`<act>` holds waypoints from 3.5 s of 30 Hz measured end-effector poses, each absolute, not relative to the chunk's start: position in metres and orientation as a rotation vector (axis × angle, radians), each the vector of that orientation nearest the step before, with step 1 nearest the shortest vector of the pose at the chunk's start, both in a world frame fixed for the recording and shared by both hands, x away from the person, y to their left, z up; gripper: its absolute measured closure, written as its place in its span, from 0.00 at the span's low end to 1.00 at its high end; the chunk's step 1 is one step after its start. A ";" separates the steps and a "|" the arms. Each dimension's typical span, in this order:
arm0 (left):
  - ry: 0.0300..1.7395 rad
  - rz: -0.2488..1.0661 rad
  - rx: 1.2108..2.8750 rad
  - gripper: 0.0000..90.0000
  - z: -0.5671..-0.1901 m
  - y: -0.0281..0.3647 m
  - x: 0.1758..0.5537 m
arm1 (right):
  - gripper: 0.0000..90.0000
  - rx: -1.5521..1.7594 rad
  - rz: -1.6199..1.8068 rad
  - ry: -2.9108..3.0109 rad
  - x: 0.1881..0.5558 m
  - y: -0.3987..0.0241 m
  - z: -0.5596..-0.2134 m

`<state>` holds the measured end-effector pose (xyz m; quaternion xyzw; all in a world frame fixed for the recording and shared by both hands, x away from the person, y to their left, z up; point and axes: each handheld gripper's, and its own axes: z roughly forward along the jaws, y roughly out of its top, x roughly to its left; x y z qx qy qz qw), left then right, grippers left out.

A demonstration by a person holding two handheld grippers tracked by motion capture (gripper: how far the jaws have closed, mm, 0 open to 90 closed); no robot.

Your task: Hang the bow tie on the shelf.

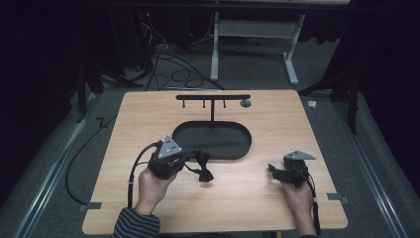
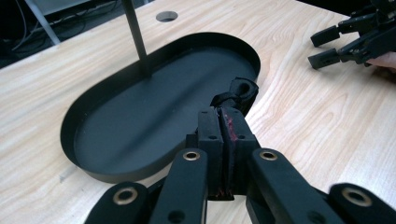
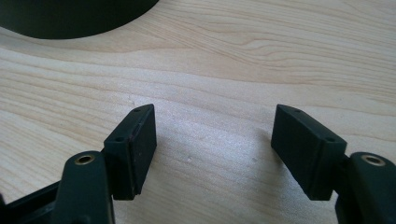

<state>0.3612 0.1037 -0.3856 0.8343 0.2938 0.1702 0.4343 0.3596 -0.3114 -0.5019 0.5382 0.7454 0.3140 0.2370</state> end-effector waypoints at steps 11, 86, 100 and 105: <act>0.692 0.442 2.087 0.97 -0.368 0.094 0.375 | 0.36 1.475 0.861 2.045 0.360 -0.311 -0.502; 0.797 0.511 2.041 0.96 -0.327 0.062 0.487 | 0.36 1.470 0.863 2.049 0.360 -0.311 -0.502; 0.890 0.537 2.006 0.95 -0.339 0.062 0.505 | 0.36 1.469 0.863 2.050 0.360 -0.312 -0.502; 0.898 0.545 2.005 0.87 -0.339 0.062 0.505 | 0.36 1.471 0.863 2.050 0.360 -0.312 -0.502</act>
